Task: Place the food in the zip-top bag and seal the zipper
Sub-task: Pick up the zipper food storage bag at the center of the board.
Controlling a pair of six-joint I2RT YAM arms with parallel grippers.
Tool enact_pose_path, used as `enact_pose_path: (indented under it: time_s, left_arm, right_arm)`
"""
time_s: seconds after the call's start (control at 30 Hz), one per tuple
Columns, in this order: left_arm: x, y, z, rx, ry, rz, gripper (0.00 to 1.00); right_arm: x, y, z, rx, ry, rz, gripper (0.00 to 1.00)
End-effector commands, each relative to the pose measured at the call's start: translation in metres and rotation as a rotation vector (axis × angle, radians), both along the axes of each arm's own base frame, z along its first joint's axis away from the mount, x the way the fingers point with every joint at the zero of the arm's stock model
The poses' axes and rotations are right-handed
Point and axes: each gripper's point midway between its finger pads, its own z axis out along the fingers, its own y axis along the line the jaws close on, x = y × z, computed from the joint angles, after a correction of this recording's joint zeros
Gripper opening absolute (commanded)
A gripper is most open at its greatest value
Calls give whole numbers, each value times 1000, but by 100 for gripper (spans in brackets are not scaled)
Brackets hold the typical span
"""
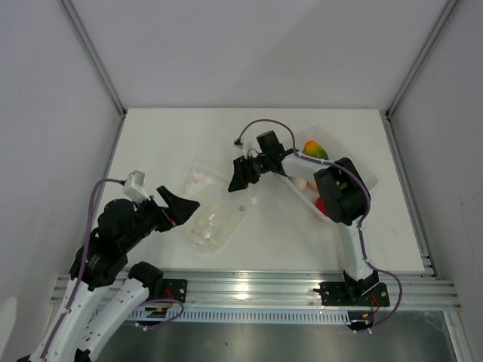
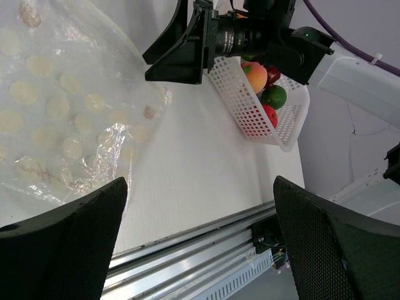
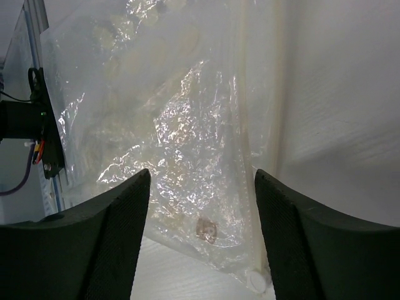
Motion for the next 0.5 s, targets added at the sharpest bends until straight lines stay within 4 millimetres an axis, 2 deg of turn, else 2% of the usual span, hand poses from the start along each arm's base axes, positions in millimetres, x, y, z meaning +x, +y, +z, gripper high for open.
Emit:
enact_pose_path:
  time_s: [0.0, 0.1, 0.4, 0.43, 0.47]
  left_arm:
    - [3, -3, 5, -5, -22, -14, 100]
    - [3, -3, 4, -3, -14, -12, 100]
    - [4, 0, -2, 11, 23, 7, 99]
    - [3, 0, -2, 10, 23, 7, 100]
    - [3, 0, -2, 10, 25, 7, 99]
  right_arm:
    - [-12, 11, 2, 56, -14, 70, 67]
    - [-22, 15, 0, 63, -9, 93, 57]
    - [-50, 27, -2, 167, 53, 140, 44]
    - [-53, 29, -2, 178, 58, 148, 40]
    - [-56, 32, -1, 184, 52, 154, 30]
